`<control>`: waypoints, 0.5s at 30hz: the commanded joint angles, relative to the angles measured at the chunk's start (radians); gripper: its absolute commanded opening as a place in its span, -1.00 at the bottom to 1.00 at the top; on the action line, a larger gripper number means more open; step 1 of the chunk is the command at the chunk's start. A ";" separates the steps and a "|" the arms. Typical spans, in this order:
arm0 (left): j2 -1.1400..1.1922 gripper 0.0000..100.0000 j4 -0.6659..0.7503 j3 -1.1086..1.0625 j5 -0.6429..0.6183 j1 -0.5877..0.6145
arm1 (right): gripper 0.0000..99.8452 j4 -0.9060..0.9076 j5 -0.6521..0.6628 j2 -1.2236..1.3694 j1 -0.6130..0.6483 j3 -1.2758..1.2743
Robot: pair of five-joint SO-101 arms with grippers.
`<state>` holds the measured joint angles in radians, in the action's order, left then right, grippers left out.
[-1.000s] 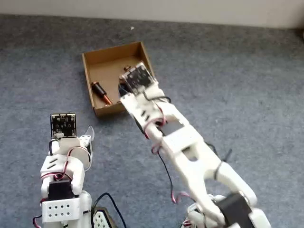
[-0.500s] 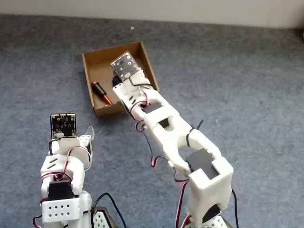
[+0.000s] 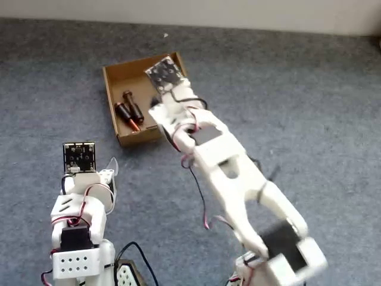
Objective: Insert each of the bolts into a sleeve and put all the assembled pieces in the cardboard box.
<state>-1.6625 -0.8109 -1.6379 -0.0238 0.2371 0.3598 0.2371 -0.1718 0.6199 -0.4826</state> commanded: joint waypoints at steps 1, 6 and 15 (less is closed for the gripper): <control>-0.004 -0.70 0.015 0.010 0.014 0.007 | -0.99 0.050 0.003 -0.252 -0.042 -0.116; -0.013 -0.98 0.012 0.035 0.049 -0.004 | -0.99 0.050 0.003 -0.533 -0.094 -0.372; -0.171 -0.99 -0.130 0.033 0.064 -0.051 | -0.99 0.051 -0.034 -0.926 -0.208 -0.710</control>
<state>-1.8021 -0.9060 -1.6379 0.0238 0.2048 0.4043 0.2371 -0.9789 0.4542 -1.1362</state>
